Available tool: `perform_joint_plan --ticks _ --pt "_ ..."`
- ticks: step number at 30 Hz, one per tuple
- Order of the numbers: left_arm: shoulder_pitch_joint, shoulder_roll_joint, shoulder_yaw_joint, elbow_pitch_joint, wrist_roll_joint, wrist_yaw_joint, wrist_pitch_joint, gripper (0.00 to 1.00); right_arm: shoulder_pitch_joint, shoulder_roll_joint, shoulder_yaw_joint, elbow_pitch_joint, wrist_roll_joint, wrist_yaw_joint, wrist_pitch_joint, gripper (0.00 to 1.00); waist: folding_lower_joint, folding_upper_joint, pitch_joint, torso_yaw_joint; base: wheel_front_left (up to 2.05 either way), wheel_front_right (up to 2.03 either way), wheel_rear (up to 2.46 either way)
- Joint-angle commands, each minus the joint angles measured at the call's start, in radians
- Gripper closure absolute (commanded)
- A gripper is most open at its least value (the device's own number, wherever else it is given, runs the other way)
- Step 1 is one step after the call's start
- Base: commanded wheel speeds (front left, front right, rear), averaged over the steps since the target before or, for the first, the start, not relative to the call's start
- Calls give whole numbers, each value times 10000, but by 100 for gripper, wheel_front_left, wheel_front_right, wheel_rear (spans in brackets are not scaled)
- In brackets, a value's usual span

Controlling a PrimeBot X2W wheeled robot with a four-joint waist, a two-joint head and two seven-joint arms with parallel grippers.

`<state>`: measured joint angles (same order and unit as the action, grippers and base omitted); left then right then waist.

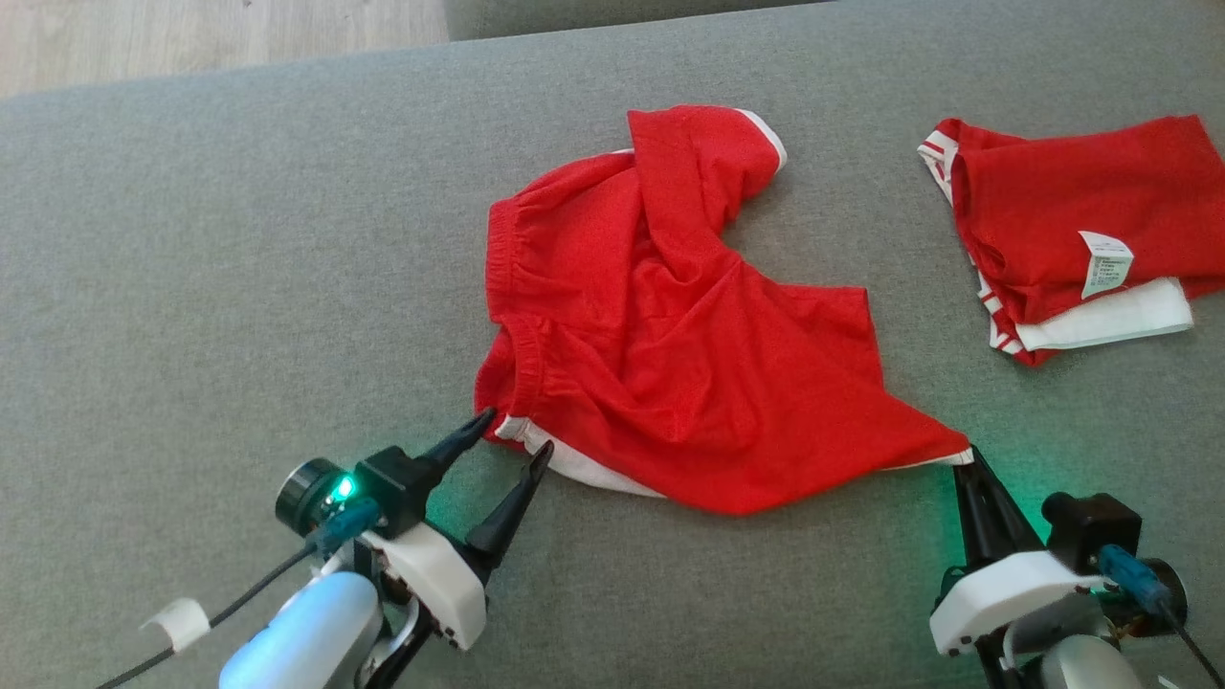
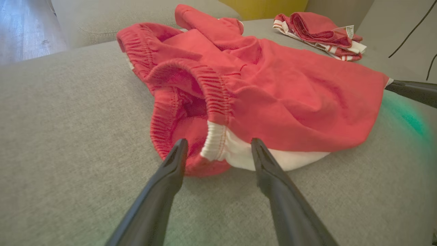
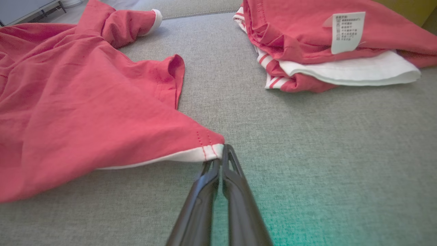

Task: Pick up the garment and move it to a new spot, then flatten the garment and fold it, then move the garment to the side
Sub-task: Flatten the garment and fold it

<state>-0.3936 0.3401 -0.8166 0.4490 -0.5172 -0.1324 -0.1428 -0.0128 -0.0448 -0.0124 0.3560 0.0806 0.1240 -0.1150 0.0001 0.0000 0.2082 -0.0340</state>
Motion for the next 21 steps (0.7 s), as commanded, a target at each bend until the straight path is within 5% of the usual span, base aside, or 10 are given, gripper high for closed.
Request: perform_joint_plan --ticks 1,2,3,12,21 --pt "-435 296 247 -177 -52 18 -10 19 -235 -55 242 -227 42 67 -122 100 -1 0 4 5 0 0 0" --pt "-463 300 145 -128 -134 18 50 79 -239 -55 253 -228 49 67 -126 100 -1 0 8 8 0 0 0" --pt "-499 316 38 -109 -205 18 80 100 -251 -55 265 -231 53 67 -124 100 -1 0 11 13 0 0 0" --pt "-839 655 26 -284 -422 58 -488 100 -530 -55 309 -527 -67 67 -285 100 -1 0 -164 138 0 0 0" --pt "-1344 1274 1409 -2132 -1074 481 -895 100 -1839 -459 501 -2193 -411 67 162 100 -1 0 -686 139 0 0 0"
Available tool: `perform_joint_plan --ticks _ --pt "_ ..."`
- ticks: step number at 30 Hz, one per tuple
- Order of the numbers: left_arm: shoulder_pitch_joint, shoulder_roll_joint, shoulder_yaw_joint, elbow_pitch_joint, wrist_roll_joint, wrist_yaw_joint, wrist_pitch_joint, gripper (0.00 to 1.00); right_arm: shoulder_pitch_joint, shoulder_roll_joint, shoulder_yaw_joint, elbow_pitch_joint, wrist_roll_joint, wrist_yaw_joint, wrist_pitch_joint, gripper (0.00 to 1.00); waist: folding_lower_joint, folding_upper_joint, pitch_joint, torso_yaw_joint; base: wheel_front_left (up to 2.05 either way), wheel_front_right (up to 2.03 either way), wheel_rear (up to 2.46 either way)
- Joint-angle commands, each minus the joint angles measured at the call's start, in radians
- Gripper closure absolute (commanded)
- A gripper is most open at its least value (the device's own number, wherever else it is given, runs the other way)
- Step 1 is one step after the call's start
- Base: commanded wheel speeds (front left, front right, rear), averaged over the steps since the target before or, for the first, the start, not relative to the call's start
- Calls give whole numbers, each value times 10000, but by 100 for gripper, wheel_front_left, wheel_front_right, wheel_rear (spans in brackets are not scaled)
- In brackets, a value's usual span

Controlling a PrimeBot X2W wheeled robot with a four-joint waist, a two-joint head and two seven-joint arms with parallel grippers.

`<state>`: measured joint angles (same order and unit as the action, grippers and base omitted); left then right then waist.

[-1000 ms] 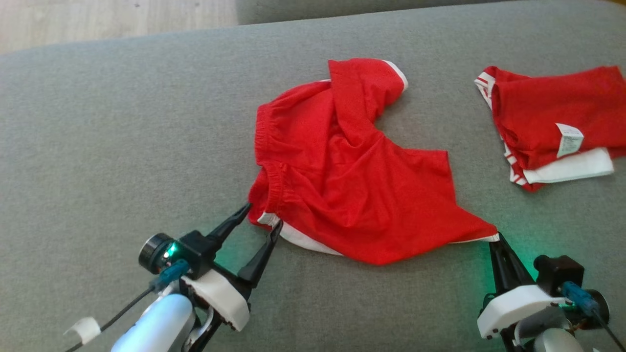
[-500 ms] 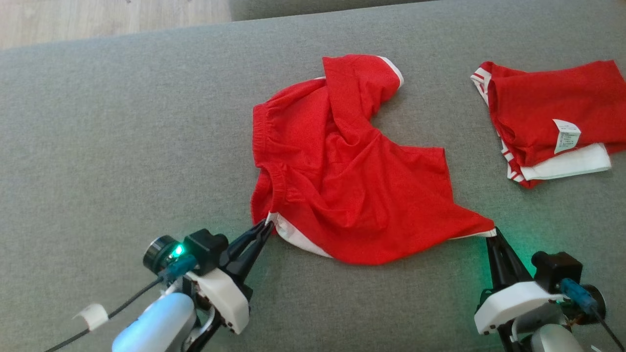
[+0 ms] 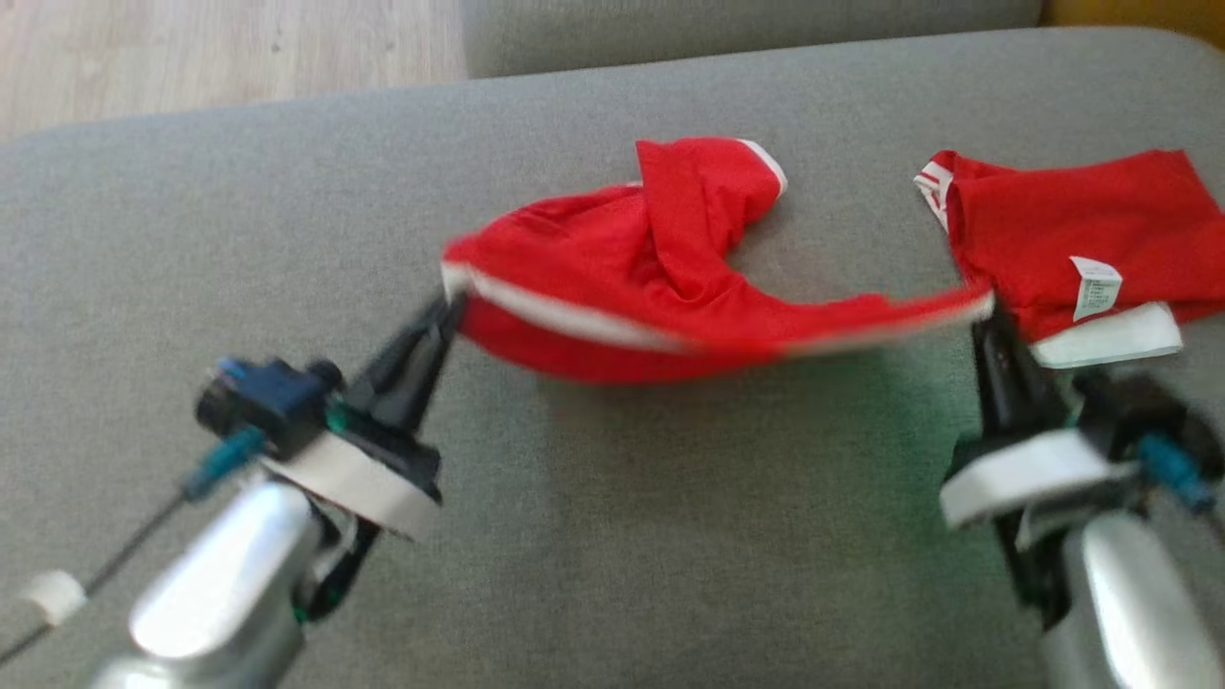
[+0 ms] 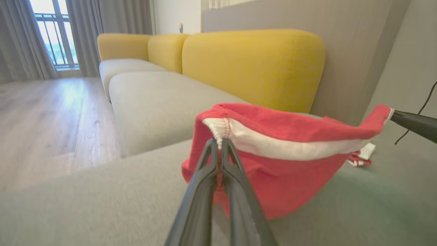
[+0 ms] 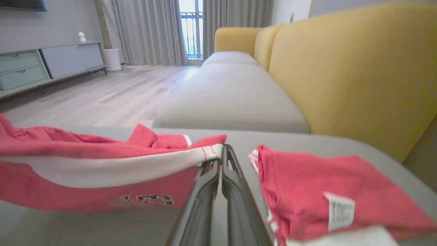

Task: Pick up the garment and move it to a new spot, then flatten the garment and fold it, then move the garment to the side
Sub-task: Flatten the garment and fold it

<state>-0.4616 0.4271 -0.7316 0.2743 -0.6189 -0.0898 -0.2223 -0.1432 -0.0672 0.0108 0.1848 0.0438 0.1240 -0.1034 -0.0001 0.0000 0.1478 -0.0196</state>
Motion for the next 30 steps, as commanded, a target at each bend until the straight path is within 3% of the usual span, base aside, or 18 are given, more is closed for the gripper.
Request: perform_joint_plan --ticks 1,8,13,23,30 --pt "-774 484 694 -607 -117 113 -53 100 -772 -375 353 -667 -35 67 172 100 1 0 -142 -8 0 0 0" --pt "-1904 938 1423 -1631 -242 547 564 100 -2880 -1377 1025 -1532 331 67 1077 100 1 0 -662 -41 0 0 0" --pt "-2621 974 1972 -2068 -344 1048 776 100 -3908 -1630 1230 -2021 540 67 1379 100 1 0 -1124 -63 0 0 0" --pt "-2705 1727 2253 -3339 -295 1679 1835 100 -3148 -1378 1182 -3549 536 67 1962 100 1 0 -1628 -186 0 0 0" --pt "-2108 2277 2420 -4581 -730 2060 2734 100 -2478 -1311 1106 -4602 360 67 2666 100 1 0 -1339 -240 0 0 0"
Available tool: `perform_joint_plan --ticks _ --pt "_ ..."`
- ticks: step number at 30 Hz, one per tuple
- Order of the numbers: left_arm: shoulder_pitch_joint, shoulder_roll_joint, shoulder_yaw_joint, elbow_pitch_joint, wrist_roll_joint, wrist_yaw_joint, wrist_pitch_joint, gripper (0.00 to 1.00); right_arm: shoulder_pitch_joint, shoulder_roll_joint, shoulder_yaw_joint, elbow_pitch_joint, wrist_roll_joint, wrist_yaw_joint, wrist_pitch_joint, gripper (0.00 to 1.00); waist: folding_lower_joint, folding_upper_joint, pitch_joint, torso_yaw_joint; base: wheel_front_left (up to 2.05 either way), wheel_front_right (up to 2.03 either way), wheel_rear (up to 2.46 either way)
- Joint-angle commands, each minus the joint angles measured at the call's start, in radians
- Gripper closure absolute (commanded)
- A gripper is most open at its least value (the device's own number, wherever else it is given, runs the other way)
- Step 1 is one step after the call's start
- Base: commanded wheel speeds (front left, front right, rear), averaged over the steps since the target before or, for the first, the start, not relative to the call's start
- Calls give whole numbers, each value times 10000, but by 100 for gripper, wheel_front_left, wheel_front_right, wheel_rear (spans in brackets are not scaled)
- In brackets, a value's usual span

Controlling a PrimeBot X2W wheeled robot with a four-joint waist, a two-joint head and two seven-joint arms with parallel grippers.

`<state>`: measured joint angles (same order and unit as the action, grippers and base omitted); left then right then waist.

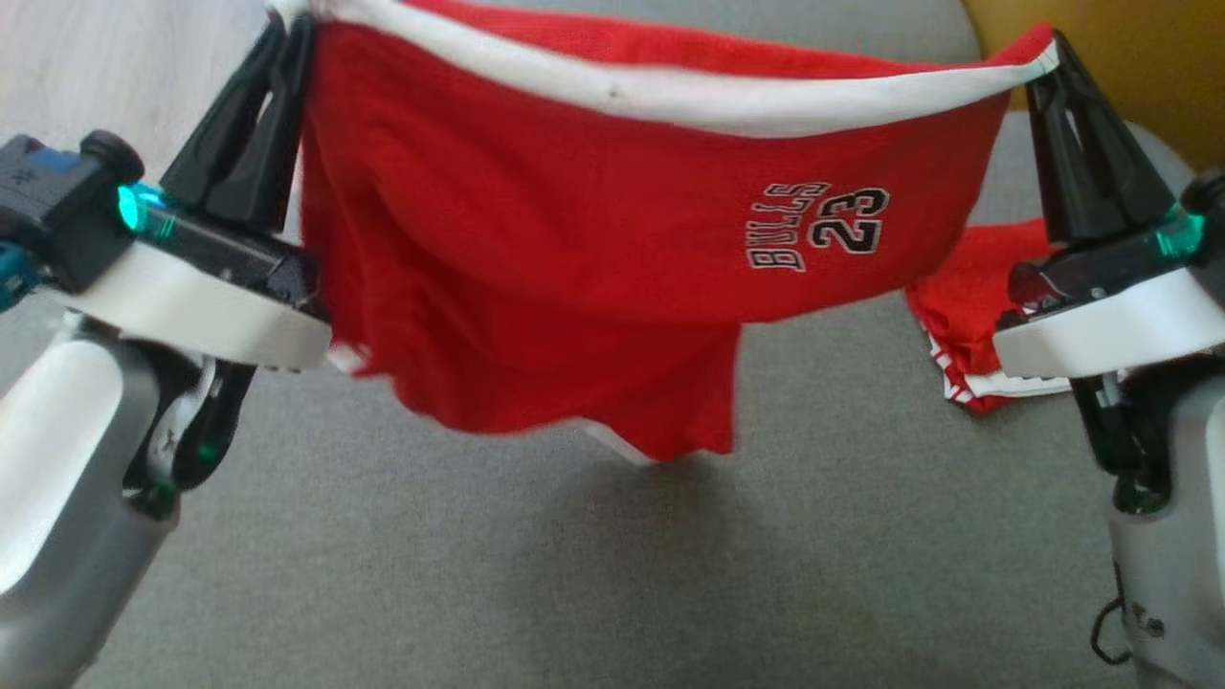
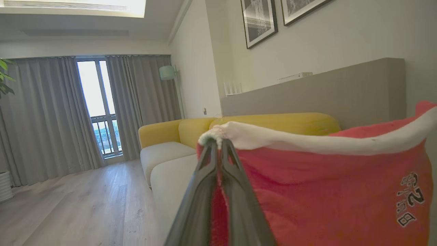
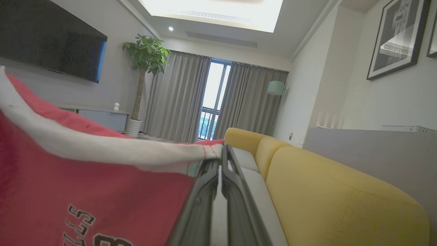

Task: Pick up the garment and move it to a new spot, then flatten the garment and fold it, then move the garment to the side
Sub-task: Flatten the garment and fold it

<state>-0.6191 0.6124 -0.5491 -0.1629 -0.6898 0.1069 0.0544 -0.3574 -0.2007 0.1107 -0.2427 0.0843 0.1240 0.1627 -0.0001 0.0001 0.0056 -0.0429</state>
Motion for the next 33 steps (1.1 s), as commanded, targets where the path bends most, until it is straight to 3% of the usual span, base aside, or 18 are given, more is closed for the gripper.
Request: perform_joint_plan --ticks 1,4,8,13,20,27,33 --pt "-547 504 589 -271 -33 98 99 100 -391 -13 95 -371 -81 67 100 100 1 -1 227 -13 0 0 0" --pt "-837 595 520 -114 -181 -87 503 100 -896 -46 97 -185 31 67 368 100 1 -1 818 -40 0 0 0" --pt "-2103 507 414 922 -216 -778 811 100 -2536 -379 322 842 150 67 433 100 1 -1 2031 -84 0 0 0" --pt "-4584 -155 389 3493 37 -1650 480 100 -5587 -717 818 3538 63 67 -337 100 1 -1 3324 -149 0 0 0" --pt "-7753 -918 460 6592 723 -2109 -1110 100 -9347 -128 261 7221 -818 67 -2163 100 1 -1 4294 -159 0 0 0" --pt "-7852 -1629 -77 8652 437 -2347 -2468 100 -9484 244 558 9832 -1229 67 -3121 100 1 -1 4397 -62 0 0 0" --pt "-6576 -1838 -1209 9007 187 -2371 -2937 100 -8534 209 1835 11303 -1102 67 -3277 100 1 -1 4322 3 0 0 0"
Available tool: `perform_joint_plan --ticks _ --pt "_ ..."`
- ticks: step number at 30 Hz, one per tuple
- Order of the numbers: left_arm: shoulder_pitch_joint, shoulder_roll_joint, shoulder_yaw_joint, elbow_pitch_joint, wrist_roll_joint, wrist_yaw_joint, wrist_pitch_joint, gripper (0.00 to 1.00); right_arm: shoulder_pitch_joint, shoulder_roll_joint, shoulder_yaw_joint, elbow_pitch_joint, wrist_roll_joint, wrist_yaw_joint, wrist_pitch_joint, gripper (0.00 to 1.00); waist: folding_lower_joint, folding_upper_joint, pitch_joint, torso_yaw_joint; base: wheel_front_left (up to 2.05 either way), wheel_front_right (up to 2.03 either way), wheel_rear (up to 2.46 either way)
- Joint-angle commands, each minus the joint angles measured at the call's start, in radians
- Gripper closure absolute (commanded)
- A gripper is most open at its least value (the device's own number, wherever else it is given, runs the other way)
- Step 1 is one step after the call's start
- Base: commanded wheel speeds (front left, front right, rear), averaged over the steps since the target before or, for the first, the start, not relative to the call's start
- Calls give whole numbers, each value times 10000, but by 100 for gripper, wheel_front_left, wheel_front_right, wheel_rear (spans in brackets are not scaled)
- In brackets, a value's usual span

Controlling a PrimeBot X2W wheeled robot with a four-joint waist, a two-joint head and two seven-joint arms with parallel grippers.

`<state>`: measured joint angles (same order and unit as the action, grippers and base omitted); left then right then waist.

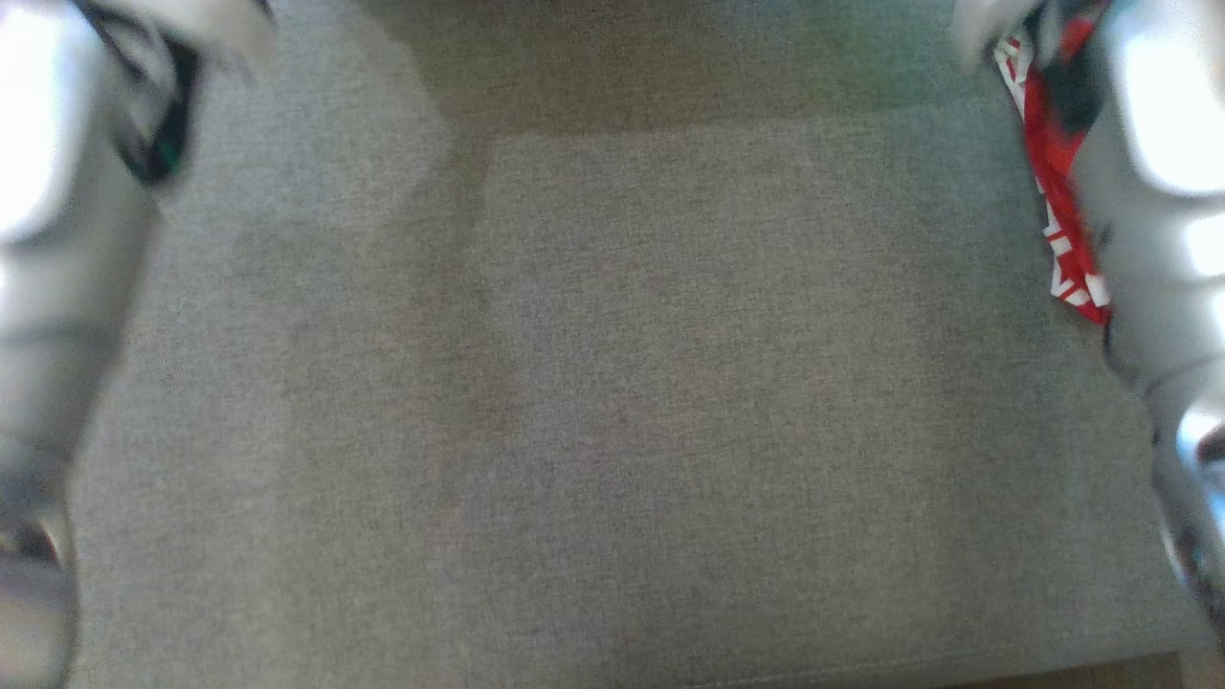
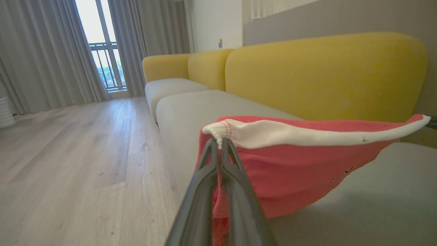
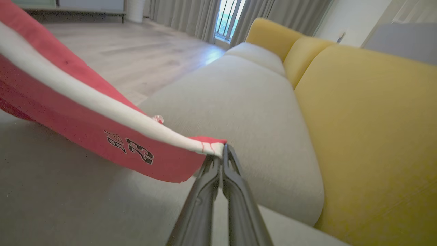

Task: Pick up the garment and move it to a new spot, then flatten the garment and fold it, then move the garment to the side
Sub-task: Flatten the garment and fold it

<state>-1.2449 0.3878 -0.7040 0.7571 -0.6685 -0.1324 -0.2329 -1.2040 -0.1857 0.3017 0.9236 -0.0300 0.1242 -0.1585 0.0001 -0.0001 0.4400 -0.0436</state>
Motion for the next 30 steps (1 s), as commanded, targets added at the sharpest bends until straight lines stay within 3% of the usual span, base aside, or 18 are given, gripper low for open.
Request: perform_joint_plan --ticks 1,6,11,20,23,30 --pt "-3 427 107 -211 -122 22 -120 100 110 18 249 -106 160 65 -55 100 -1 1 -65 24 0 0 0" --pt "1641 793 -1079 -463 -487 20 -252 100 1012 -238 2049 781 1153 65 300 100 -1 1 -491 40 0 0 0" --pt "3097 1255 -2095 -902 -580 19 -282 100 1923 -848 3871 612 2892 65 1070 100 -1 1 -1124 79 0 0 0" --pt "4895 1791 -2826 -1915 -383 18 -287 100 3549 -3046 6317 -1809 6186 65 2764 100 -1 1 -2264 102 0 0 0" --pt "5609 1832 -2806 -2387 -386 68 -287 100 4265 -4026 6796 -2914 7232 65 3333 100 -1 1 -2801 148 0 0 0" --pt "6986 2031 -3185 -3514 -507 369 -181 100 5653 -5331 7039 -4499 8440 65 4086 100 -1 1 -3791 181 0 0 0"
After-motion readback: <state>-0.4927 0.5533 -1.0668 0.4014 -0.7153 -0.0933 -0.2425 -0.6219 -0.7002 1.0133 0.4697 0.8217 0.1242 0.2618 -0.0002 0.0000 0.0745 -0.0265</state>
